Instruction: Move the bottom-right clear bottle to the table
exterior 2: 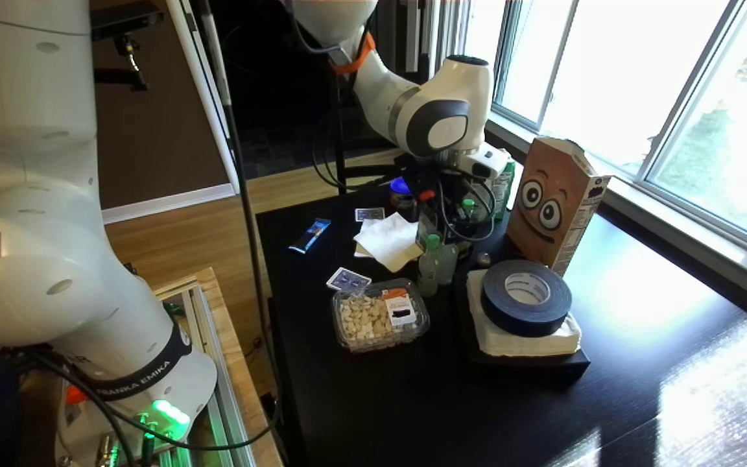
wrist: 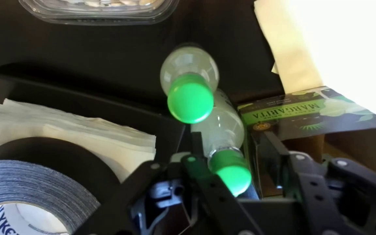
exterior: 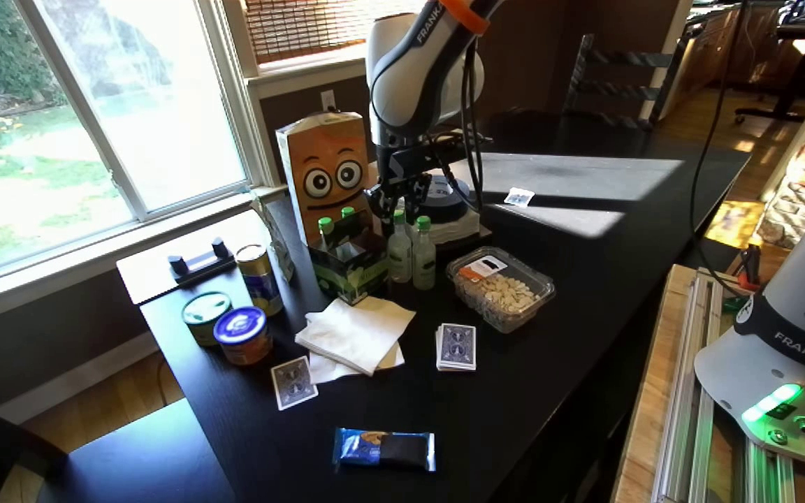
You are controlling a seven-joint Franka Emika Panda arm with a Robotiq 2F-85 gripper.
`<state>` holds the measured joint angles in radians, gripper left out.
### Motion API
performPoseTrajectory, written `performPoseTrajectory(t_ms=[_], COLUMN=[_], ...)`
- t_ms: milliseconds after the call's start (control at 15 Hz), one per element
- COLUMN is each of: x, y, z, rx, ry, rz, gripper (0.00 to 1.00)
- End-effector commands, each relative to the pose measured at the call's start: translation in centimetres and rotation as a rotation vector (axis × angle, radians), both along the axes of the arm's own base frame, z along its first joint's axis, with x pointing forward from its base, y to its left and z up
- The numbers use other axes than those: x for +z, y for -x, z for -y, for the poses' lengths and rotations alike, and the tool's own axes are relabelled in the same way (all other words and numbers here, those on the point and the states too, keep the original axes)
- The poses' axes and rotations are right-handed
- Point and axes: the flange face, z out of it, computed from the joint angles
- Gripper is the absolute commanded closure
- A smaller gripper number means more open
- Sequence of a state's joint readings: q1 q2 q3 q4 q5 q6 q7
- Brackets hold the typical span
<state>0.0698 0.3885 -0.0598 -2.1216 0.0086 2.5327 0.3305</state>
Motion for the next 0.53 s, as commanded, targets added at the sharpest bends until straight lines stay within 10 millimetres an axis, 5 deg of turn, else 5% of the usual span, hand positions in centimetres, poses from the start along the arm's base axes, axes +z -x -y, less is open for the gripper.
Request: performPoseTrajectory(t_ms=[0, 200, 400, 467], x=[1.1, 4.5, 8.9, 6.0], y=[-0.6, -0.2, 0.7, -0.9], z=[-0.1, -0.9, -2.5, -1.5], rx=[-0.027, -0.028, -0.007, -0.003], ry=[0.0, 0.007, 0.02, 0.005], rz=[-0.004, 0.044, 0.153, 0.104], gripper=[0.19, 0.0, 0.0, 0.0])
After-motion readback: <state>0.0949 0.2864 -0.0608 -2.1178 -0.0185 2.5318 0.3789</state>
